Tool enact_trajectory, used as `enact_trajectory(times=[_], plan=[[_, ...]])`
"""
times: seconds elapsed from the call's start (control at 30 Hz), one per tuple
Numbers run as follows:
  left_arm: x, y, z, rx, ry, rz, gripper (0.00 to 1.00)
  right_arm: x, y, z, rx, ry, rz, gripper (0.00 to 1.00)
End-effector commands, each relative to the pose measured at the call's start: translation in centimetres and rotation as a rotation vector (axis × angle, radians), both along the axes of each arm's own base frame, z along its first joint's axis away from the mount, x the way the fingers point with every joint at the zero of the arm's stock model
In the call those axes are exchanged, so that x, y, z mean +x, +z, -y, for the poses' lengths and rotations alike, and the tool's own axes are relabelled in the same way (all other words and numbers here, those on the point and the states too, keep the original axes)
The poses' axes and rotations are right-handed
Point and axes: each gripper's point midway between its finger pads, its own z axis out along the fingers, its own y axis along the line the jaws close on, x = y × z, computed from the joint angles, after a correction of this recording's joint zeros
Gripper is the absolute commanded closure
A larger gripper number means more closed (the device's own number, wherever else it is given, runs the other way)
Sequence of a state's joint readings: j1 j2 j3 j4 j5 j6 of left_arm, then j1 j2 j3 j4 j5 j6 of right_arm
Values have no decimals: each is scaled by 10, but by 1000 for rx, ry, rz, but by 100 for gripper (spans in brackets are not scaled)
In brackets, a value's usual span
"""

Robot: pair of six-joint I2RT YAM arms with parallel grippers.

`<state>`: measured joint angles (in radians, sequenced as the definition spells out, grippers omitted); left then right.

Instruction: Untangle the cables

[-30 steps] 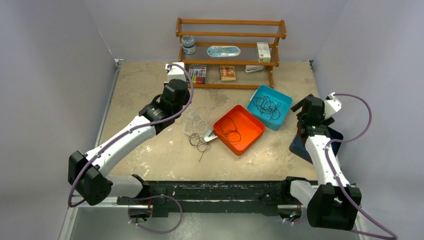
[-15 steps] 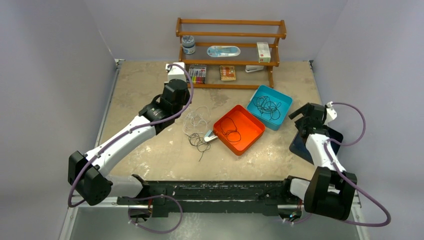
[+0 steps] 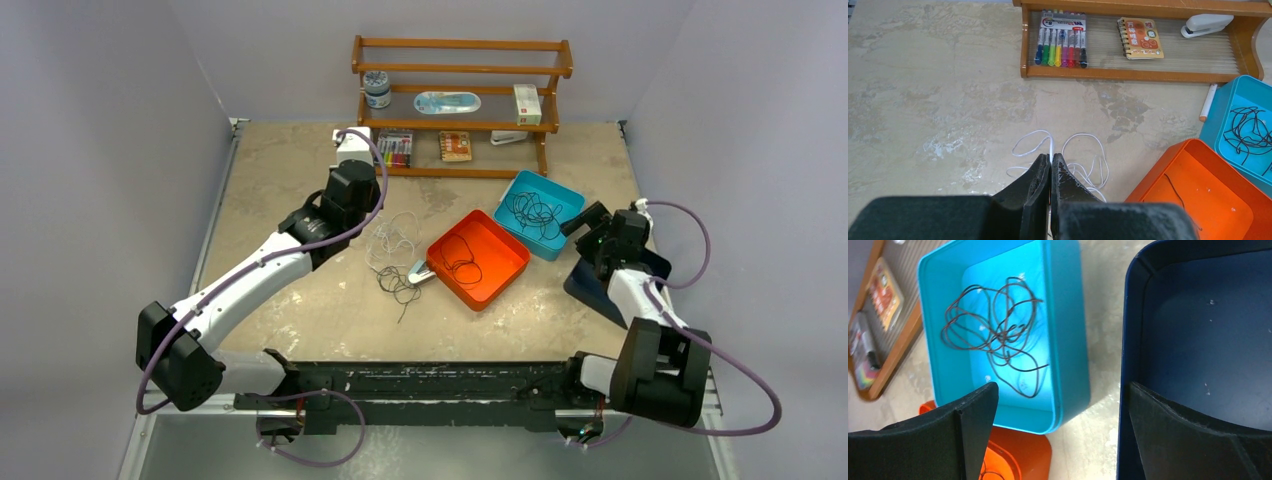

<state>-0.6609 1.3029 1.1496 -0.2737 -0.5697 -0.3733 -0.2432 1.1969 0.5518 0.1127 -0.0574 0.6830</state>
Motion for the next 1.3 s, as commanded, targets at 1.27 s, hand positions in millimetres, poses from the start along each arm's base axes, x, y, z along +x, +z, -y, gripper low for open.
enact_trajectory(times=[1.27], plan=[[-2,92,10,-38,-119,130,100,30,102,-75,-231,203,317,1]])
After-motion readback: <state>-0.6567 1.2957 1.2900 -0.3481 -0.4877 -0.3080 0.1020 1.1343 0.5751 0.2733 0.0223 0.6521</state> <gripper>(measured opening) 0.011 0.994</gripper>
